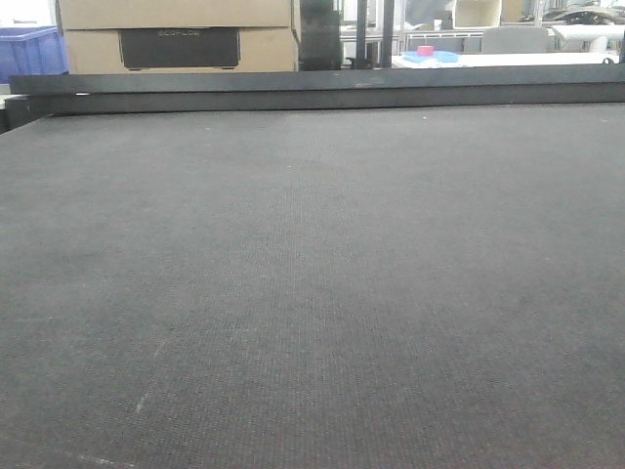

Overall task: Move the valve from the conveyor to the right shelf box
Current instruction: 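Lower both grippers over the chrome valves lying on the gray belt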

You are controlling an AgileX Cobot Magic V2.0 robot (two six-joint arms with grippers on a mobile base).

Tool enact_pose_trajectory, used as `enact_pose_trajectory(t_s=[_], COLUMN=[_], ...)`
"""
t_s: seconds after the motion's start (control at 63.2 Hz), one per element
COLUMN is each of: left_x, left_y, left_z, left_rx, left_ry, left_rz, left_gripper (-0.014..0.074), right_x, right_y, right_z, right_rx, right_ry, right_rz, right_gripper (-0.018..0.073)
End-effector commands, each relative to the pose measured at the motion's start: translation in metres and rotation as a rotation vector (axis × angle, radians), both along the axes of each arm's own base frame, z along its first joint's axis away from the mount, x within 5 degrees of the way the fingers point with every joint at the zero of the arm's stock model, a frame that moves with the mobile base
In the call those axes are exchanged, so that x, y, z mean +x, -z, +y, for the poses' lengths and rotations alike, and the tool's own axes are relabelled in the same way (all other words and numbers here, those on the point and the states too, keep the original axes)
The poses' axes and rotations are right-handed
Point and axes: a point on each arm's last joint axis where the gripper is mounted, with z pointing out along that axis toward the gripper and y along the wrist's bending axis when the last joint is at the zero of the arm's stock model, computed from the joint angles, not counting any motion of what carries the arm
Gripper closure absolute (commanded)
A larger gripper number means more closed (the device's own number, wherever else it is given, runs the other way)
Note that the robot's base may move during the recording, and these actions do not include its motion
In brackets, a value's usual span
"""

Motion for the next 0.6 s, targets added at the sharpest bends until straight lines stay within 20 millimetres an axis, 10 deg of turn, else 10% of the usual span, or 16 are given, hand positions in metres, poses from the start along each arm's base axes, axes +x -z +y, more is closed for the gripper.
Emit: enact_pose_trajectory(t_s=[0.0,0.586], left_x=[-0.0006,-0.0007], left_y=[-0.0025,-0.0031], left_z=[-0.0002,-0.0004], left_rx=[0.0,0.04], left_ry=[0.003,0.001], left_rz=[-0.021,-0.031], left_gripper=[0.0708,0.0708], right_x=[-0.0003,-0.0003], right_y=[-0.0031,-0.0031], right_z=[-0.0004,-0.0004], right_rx=[-0.007,-0.007], right_ry=[0.006,0.006], right_rz=[-0.036,-0.036], right_gripper=[0.0722,0.0722])
